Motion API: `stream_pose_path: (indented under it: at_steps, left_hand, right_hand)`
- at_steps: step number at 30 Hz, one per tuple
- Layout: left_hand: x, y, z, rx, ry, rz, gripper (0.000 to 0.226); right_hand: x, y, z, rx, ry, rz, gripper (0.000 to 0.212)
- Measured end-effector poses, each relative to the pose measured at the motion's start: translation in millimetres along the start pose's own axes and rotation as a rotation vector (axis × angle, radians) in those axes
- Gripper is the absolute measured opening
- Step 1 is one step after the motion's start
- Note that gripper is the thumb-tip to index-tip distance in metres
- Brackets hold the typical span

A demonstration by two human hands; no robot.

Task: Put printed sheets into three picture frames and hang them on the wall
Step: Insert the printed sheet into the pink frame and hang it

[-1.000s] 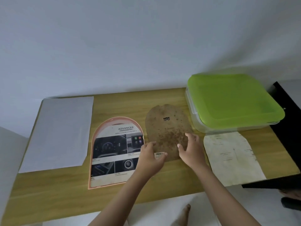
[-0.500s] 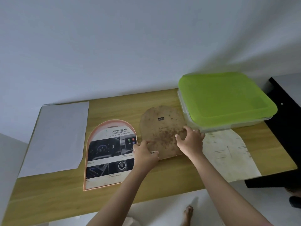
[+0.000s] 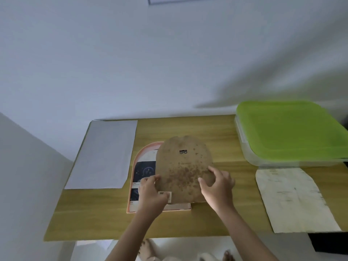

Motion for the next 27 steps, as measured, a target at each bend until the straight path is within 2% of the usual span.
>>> stream_pose_path:
  at_steps: [4,11,27]
  left_hand:
    - [36.4,-27.3,8.2,-0.052,-0.049,0.022,0.060]
    - [60.5,-45.8,8.4,-0.099,-0.061,0.060,0.062]
    - [83.2,-56.8,-7.3,-0.102,0.047,-0.109,0.057]
  right_hand:
    - [11.5,33.4,15.9,0.102,-0.046,0.022,0.051]
    - [19.5,61.3,25.2,0.151,-0.078,0.041,0.050]
    - [-1.9,57.1,10.6,0.314,-0.176,0.037,0.049]
Point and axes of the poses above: each hand's wrist, its own z-axis away from the middle knuckle, its own y-axis out of the palm, x = y × z, the point moved 2 cm from there along -z, towards the middle knuckle, and after that the axes turned 5 degrees about x, right-handed, at the moved point
